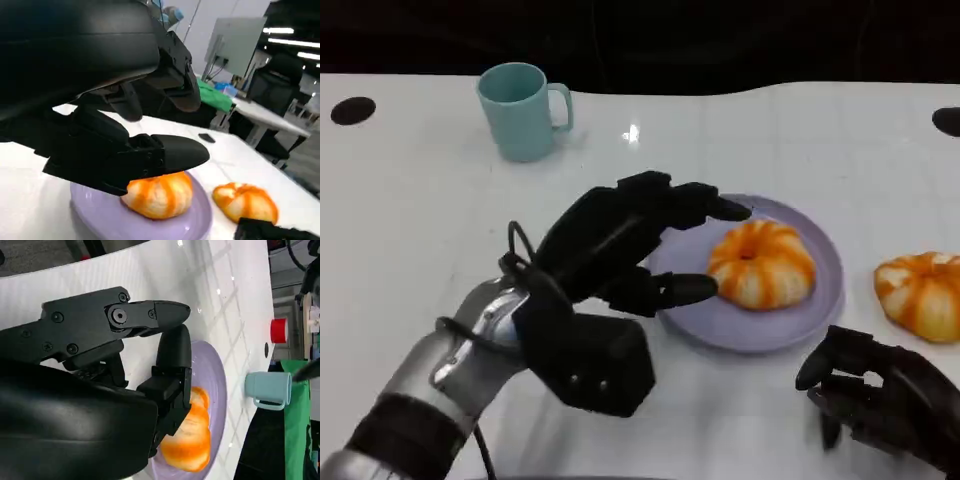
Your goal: Grasp the bread from the table and place it into the plate.
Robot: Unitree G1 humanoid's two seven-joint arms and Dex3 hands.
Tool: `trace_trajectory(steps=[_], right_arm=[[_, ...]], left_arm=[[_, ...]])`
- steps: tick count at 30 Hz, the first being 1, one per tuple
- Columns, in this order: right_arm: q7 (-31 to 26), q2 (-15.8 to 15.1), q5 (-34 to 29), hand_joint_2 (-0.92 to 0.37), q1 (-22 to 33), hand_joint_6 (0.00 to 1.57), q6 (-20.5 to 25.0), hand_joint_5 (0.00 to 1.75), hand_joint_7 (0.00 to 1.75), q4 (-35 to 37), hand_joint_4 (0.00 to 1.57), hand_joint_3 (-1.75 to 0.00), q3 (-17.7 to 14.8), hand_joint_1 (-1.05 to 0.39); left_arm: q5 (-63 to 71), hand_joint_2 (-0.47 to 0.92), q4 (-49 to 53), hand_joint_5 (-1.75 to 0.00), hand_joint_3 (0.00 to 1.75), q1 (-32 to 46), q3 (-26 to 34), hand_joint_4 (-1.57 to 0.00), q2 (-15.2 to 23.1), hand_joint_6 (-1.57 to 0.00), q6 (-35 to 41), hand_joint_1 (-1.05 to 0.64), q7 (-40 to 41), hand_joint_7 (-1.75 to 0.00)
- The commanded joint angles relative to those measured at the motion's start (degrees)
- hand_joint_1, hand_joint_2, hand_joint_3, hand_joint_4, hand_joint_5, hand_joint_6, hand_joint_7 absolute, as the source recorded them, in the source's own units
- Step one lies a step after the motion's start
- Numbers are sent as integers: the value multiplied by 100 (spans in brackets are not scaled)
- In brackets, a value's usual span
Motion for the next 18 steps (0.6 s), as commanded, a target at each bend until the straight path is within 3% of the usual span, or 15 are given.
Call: trace_trajectory(steps=[1, 5, 8, 10, 13, 18], right_arm=[[-5, -115, -132, -92, 137, 63, 160, 175, 141, 141, 67, -31, 5, -51], [20, -124, -127, -92, 132, 63, 149, 175, 142, 150, 67, -31, 4, -51], [29, -122, -117, -92, 133, 63, 167, 175, 142, 145, 67, -31, 0, -51], [59, -116, -84, -92, 128, 63, 205, 175, 142, 145, 67, -31, -9, -51], [27, -136, -129, -92, 141, 63, 241, 175, 142, 92, 66, -30, 10, -51], [13, -137, -125, -92, 158, 63, 272, 175, 141, 39, 65, -31, 11, -49]], left_arm=[[-695, 92, 37, -114, 53, 356, 279, -49, -89, -50, -415, -64, -136, -82], [-1164, 92, -39, -123, 51, 664, 428, -54, -156, -53, -571, -63, -369, -90], [-1609, 92, -156, -136, 48, 931, 550, -56, -250, -53, -572, -62, -626, -106], [-1806, 92, -173, -156, 51, 1055, 625, -52, -299, -47, -616, -63, -744, -129], [-2334, 92, -363, -172, 53, 1318, 735, -52, -384, -42, -440, -66, -1126, -150], [-3077, 92, -1059, -175, 53, 1928, 914, -57, -428, -42, 205, -68, -1660, -160]])
